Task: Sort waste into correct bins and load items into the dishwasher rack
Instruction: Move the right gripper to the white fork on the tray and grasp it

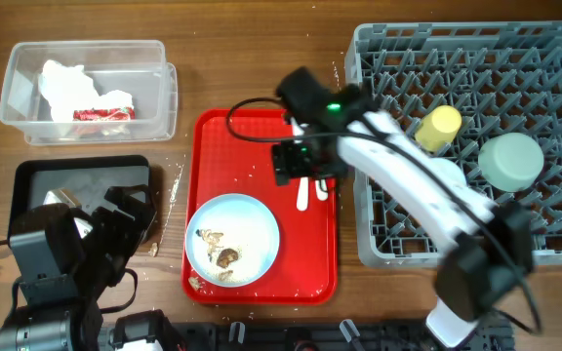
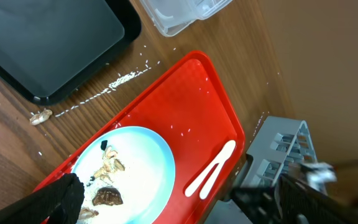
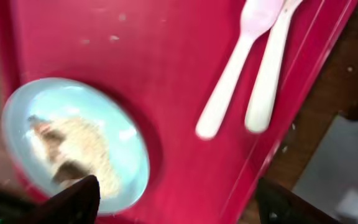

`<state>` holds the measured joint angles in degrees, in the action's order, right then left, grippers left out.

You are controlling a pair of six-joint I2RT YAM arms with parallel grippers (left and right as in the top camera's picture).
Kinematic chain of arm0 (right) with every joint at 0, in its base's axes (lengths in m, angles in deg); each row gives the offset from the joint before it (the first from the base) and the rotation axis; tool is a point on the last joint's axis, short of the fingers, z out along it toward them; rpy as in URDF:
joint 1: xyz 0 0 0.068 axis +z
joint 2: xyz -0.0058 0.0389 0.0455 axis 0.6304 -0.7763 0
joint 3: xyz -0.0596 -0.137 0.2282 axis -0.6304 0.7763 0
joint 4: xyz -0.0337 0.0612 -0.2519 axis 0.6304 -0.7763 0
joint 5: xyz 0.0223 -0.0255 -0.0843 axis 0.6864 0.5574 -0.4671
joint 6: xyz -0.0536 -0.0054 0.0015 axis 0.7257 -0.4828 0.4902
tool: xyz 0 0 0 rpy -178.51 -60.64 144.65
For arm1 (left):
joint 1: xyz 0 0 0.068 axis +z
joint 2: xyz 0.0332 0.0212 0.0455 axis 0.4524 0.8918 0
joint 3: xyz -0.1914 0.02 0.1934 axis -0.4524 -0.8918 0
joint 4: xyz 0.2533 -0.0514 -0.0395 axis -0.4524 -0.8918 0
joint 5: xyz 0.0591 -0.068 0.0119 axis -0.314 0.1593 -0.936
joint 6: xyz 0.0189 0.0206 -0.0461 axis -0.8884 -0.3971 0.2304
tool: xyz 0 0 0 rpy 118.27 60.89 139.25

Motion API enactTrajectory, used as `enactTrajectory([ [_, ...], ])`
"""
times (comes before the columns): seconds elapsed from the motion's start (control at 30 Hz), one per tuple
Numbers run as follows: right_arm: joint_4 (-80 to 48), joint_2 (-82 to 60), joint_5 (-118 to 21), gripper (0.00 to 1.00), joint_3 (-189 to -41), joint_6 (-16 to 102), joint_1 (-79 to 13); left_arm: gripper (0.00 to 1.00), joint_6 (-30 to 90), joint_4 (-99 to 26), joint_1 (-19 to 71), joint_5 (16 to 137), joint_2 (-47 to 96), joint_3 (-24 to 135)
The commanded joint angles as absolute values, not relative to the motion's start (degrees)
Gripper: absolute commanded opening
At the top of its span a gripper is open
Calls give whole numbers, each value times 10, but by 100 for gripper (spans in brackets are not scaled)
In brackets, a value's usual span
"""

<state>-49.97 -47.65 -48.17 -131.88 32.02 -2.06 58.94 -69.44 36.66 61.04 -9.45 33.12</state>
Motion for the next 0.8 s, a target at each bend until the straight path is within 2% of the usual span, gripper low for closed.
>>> enactTrajectory([
  [0.0,-460,-527,-538,80,-1331,256,-20,100,585,-693,368,616,-96,331],
  [0.07,-435,-543,-539,75,-1331,254,-20,100,585,-693,368,616,-96,331],
  [0.2,-421,-566,-587,55,-1325,224,-20,100,585,-693,368,616,-96,331],
  [0.4,-397,-589,-608,50,-1310,218,-20,100,585,-693,368,616,-96,331],
  [0.47,-385,-598,-601,42,-1301,207,-24,100,585,-693,368,616,-96,331],
  [0.77,-363,-636,-584,45,-1299,194,-36,100,585,-693,368,616,-96,331],
])
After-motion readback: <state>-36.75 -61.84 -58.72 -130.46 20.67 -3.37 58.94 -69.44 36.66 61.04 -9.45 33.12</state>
